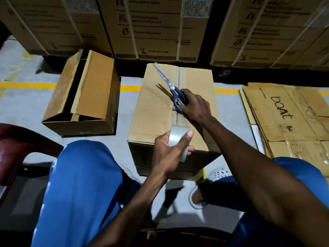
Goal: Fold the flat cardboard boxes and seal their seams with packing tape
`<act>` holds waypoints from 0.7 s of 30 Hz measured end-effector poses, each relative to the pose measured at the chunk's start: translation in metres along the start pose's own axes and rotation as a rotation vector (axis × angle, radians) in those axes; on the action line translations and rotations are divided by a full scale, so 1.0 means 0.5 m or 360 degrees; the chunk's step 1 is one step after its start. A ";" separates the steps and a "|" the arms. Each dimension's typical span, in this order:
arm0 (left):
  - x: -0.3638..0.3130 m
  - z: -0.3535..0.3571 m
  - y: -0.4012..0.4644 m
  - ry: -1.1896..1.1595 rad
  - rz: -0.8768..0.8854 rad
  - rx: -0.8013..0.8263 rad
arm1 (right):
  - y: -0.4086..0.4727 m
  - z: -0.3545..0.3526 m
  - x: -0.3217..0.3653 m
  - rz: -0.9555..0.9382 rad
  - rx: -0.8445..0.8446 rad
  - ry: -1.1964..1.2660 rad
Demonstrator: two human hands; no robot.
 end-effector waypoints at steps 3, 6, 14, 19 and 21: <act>0.000 0.006 -0.012 0.0005 0.0020 0.0028 | 0.001 -0.006 -0.001 -0.0019 0.0030 -0.0025; 0.026 0.003 -0.040 0.0106 0.0015 0.0028 | -0.029 0.004 -0.008 -0.0045 0.0031 -0.0089; 0.064 -0.017 -0.079 0.0213 -0.0108 -0.0086 | -0.065 -0.017 0.034 -0.0125 -0.0140 -0.0309; 0.065 -0.015 -0.083 0.0181 -0.0106 -0.0084 | -0.095 -0.020 0.052 -0.0209 0.0054 -0.0194; 0.065 -0.014 -0.086 0.0165 -0.0094 -0.0083 | -0.111 -0.011 0.034 -0.0098 0.0320 0.0110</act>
Point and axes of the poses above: each hand's wrist, its own y-axis towards the middle knuckle, its own z-axis out of the palm, x = y × z, the point moved 10 cm from there along y, towards the middle knuckle, and after that the axes turned 2 degrees about y, right-handed, at the moved point
